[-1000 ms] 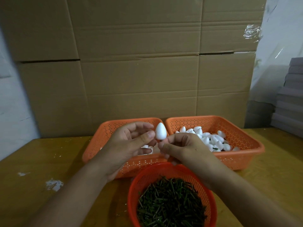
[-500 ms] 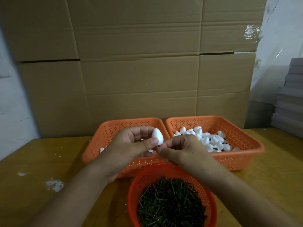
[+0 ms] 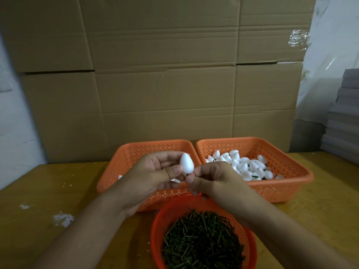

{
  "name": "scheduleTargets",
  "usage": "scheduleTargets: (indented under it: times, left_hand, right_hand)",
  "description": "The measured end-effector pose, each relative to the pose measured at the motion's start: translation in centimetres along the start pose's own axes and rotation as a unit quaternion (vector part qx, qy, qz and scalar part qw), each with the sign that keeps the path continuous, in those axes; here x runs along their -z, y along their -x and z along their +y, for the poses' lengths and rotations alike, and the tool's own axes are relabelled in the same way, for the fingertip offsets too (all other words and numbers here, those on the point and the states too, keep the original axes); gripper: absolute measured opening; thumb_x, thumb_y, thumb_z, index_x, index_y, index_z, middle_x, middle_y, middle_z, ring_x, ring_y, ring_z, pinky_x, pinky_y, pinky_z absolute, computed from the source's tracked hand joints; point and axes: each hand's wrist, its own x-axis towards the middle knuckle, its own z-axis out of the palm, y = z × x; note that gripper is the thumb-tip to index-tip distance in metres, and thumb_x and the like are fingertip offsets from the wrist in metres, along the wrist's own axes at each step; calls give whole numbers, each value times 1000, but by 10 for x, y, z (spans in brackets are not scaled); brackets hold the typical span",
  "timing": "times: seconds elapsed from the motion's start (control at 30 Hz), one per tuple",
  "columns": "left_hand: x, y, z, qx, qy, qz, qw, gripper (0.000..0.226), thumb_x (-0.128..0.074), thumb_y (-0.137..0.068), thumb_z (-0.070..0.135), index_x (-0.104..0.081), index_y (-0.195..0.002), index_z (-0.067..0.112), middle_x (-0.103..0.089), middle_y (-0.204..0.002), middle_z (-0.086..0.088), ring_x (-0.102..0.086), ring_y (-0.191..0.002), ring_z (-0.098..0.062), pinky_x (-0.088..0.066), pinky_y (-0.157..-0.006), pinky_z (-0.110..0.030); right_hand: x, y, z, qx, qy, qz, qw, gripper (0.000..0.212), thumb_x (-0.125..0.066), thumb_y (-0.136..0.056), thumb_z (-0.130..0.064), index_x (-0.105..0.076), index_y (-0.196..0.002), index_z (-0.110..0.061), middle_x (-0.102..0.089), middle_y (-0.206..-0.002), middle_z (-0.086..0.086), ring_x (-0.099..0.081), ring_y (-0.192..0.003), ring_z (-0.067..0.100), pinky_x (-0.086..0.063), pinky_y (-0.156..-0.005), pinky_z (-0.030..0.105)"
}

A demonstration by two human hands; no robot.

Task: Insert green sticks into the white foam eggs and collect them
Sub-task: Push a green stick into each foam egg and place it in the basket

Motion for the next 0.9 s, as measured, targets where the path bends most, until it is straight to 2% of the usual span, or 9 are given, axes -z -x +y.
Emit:
scheduleTargets:
  times: [0.1, 0.2, 0.43, 0.53, 0.7, 0.9]
  left_hand:
    - [0, 1, 3, -2, 19, 1, 1000, 45, -77, -83, 27, -67, -125, 13, -74, -112, -14, -70, -100, -25, -56, -79, -29]
    - [-2, 2, 5, -16, 43, 13, 999, 44, -81, -74, 33, -72, -116, 24, -73, -116, -11, -72, -100, -23, -59, -77, -29]
    - [-8, 2, 5, -44, -2, 50, 998, 33, -83, -73, 30, -75, -105, 33, -74, -114, -1, -73, -95, -20, -60, -80, -32]
    - [-8, 2, 5, -48, -7, 61, 997, 33, -82, -71, 28, -75, -103, 31, -74, -112, -3, -73, -91, -20, -59, -76, -30]
    - [-8, 1, 3, -51, -24, 73, 996, 41, -81, -73, 26, -70, -112, 18, -75, -110, -7, -72, -91, -20, -58, -76, -30]
    - [-5, 0, 0, -42, -20, 57, 997, 42, -81, -75, 27, -70, -115, 19, -74, -114, -7, -74, -92, -22, -58, -78, -33]
  right_hand:
    - [-1, -1, 0, 7, -14, 25, 1000, 22, -67, -94, -17, -73, -79, -3, -65, -65, 3, -55, -62, 13, -44, -58, 26]
    - [-2, -1, 0, 19, -34, 60, 997, 20, -71, -91, -21, -73, -78, -7, -63, -62, 4, -52, -58, 15, -41, -57, 29]
    - [-3, 0, -2, 14, -37, 81, 996, 22, -79, -84, -27, -72, -74, -9, -58, -59, 4, -47, -58, 18, -37, -58, 34]
    - [-4, 0, -1, 8, -33, 85, 996, 22, -80, -82, -26, -73, -75, -7, -57, -59, 3, -46, -57, 17, -35, -54, 30]
    - [-5, 1, -1, 13, -24, 79, 997, 19, -80, -83, -25, -75, -74, -8, -60, -58, 3, -47, -54, 12, -35, -49, 22]
    - [-3, 0, -1, 27, -16, 66, 997, 22, -78, -85, -25, -75, -70, -9, -60, -57, 2, -47, -53, 10, -36, -49, 21]
